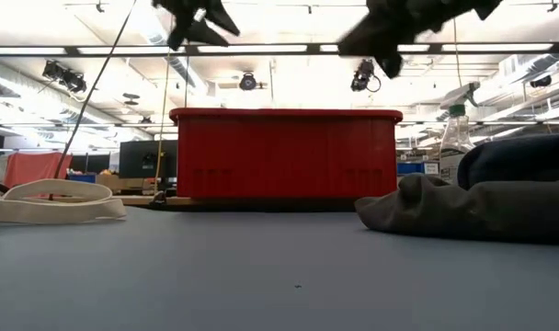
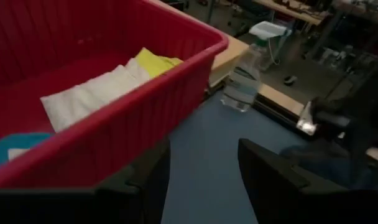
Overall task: Fold Laundry from Bin
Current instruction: Remove the blue shorts from the bin
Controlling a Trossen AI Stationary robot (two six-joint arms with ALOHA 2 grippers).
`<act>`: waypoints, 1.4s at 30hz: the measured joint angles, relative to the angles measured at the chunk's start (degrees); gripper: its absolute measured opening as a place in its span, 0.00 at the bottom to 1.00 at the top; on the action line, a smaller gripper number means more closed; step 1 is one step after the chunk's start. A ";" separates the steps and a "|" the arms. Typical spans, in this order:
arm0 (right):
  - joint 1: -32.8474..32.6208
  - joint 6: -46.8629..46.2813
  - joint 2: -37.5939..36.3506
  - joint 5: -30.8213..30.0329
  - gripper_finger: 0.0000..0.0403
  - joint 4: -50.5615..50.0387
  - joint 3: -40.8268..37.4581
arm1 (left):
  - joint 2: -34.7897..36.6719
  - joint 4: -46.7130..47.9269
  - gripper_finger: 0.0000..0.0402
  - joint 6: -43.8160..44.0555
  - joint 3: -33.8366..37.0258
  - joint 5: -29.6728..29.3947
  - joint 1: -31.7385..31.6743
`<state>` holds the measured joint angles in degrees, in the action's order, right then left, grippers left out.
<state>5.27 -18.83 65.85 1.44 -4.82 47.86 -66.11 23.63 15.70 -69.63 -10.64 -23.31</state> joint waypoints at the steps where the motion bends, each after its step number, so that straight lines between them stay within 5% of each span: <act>1: 0.94 1.85 -0.37 -0.31 0.17 2.47 0.00 | -0.91 -1.14 0.48 -0.76 0.00 1.74 -2.01; 10: 9.15 12.21 0.55 -0.71 0.19 16.62 0.00 | -10.66 -12.33 0.48 -14.22 0.00 15.11 -18.65; 16: 14.97 5.30 2.21 -6.05 0.19 18.17 0.00 | -18.16 -24.52 0.48 -11.51 -6.96 17.32 -27.38; 20: 18.23 1.31 3.30 -6.31 0.19 18.83 0.00 | -24.93 -24.29 0.48 -13.17 -14.12 19.11 -30.95; 25: 19.98 -3.67 4.40 -6.06 0.19 20.10 0.00 | -33.45 -16.48 0.48 -16.29 -19.58 24.33 -31.22; 31: 20.12 -4.12 3.96 -2.37 0.19 20.09 0.00 | -39.60 -1.79 0.48 -18.11 -24.05 23.41 -31.35; 37: 19.70 -7.39 3.64 6.09 0.19 18.95 0.00 | -40.56 18.71 0.48 -17.81 -24.68 23.88 -30.62; 42: 18.10 -10.00 3.64 9.77 0.19 15.56 0.00 | -39.79 35.36 0.48 -25.94 -24.30 28.27 -29.14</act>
<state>23.37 -28.82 69.49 11.21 10.75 47.86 -105.90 58.99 -10.24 -93.93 17.63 -52.44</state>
